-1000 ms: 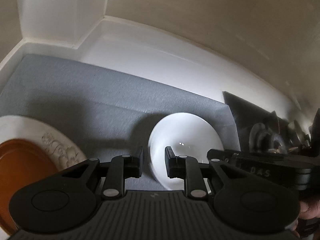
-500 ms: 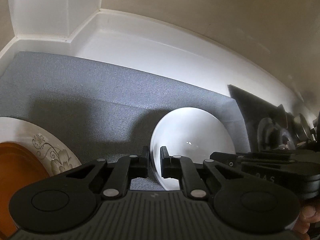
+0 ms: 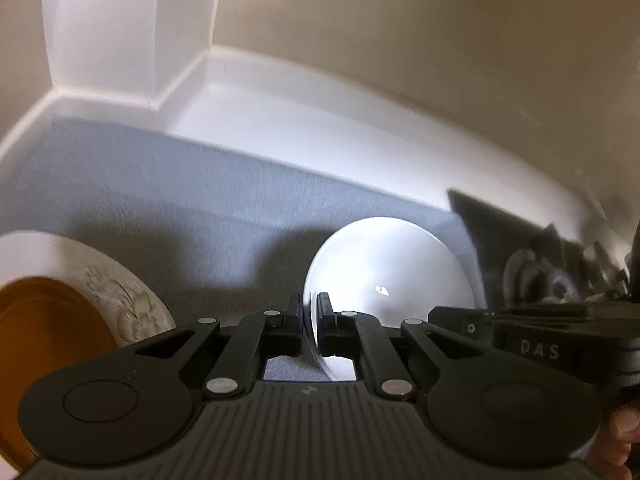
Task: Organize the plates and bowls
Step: 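Carry the blue-patterned bowl with the left gripper onto the teal bowl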
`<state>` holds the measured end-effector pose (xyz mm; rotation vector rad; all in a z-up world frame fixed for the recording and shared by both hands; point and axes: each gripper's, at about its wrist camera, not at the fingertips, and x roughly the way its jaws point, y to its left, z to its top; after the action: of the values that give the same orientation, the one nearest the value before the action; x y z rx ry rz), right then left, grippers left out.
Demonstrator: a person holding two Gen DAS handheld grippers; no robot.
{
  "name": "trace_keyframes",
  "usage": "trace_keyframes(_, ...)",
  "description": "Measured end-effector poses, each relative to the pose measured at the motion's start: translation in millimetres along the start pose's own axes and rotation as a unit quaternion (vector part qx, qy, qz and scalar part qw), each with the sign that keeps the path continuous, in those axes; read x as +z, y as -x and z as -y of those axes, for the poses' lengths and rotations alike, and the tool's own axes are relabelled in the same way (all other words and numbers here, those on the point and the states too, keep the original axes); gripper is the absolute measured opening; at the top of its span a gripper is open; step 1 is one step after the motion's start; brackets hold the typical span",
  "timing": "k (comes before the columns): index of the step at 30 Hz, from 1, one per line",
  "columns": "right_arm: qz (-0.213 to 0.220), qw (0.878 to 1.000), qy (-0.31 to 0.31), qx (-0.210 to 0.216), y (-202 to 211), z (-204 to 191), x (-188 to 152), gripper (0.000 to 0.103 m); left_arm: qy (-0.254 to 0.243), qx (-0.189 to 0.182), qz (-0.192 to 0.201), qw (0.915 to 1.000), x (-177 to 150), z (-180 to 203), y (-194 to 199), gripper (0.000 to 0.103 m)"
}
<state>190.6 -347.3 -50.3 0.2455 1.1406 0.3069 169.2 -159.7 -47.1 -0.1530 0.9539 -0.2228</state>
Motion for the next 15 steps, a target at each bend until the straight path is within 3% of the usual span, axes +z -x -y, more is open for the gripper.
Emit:
trace_keyframes(7, 0.043, 0.999, 0.017, 0.018, 53, -12, 2, 0.011, -0.007, 0.002, 0.051, 0.9987, 10, 17, 57, 0.006)
trace_keyframes(15, 0.05, 0.997, 0.033, 0.038, 98, -20, -11, 0.01, -0.009, 0.008, 0.052, 0.9986, -9, 28, 105, 0.006)
